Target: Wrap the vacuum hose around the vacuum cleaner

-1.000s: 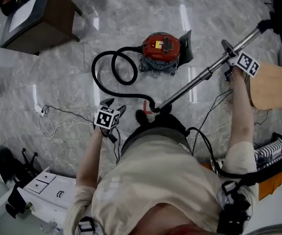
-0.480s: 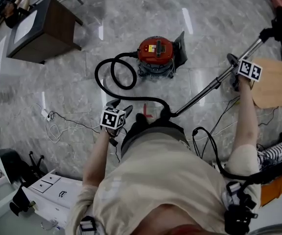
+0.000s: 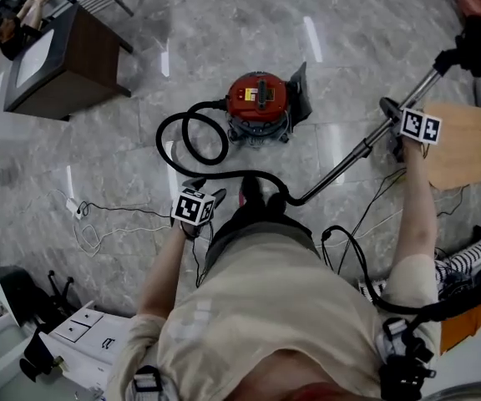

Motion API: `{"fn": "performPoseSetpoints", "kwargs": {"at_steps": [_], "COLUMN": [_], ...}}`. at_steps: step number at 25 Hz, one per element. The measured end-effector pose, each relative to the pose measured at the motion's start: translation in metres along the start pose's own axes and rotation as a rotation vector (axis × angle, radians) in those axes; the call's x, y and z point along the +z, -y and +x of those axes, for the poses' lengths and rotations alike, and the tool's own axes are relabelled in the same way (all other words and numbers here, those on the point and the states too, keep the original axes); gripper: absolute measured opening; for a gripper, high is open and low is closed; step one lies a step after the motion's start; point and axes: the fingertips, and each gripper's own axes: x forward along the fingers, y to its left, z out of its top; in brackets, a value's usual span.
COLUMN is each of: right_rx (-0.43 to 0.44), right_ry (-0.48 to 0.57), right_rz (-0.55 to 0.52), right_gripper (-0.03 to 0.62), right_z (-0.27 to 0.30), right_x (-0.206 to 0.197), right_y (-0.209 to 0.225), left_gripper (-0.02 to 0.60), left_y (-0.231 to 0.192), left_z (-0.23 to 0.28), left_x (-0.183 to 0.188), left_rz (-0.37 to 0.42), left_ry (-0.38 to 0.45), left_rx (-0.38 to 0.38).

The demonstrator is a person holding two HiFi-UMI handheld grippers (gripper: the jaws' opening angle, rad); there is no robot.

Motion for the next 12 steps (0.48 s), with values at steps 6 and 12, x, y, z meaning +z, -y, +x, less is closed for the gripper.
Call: {"fn": "performPoseSetpoints", "kwargs": {"at_steps": [6, 12], "right_rx": [0.165, 0.294], "right_ry": [-0.122, -0.254], "right_rz": [-0.18, -0.293], "right_gripper": [0.049, 0.049], "right_z": [0.036, 0.093], "right_x": [0.027, 0.04], "right_y": [-0.07, -0.091], "left_gripper": [0.296, 0.296], "left_y": [0.009, 0.051], "left_z": [0.049, 0.073], "left_x": [0.053, 0.14], "left_rz": [0.06, 0.121], "left_ry": [0.008, 0.092], "left_rx": [-0.153, -0.208]}}
